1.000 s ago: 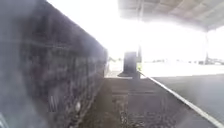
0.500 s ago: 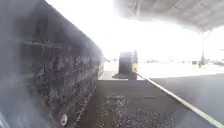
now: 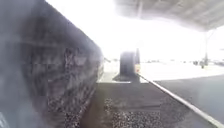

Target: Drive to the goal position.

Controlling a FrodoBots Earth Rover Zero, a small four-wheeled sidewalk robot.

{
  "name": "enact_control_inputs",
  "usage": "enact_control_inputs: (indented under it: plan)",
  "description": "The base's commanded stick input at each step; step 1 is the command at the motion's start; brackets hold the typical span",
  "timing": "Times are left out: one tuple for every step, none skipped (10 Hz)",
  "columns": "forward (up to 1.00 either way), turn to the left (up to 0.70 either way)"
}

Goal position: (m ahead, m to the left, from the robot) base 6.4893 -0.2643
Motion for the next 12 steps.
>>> enact_control_inputs:
  plan:
    - [0.5,0.0]
    - [0.5,0.0]
    - [0.5,0.0]
    - [0.5,0.0]
    - [0.5,0.0]
    - [0.5,0.0]
    - [0.5,0.0]
    - [0.5,0.0]
    - [0.5,0.0]
    - [0.5,0.0]
    - [0.5,0.0]
    - [0.5,0.0]
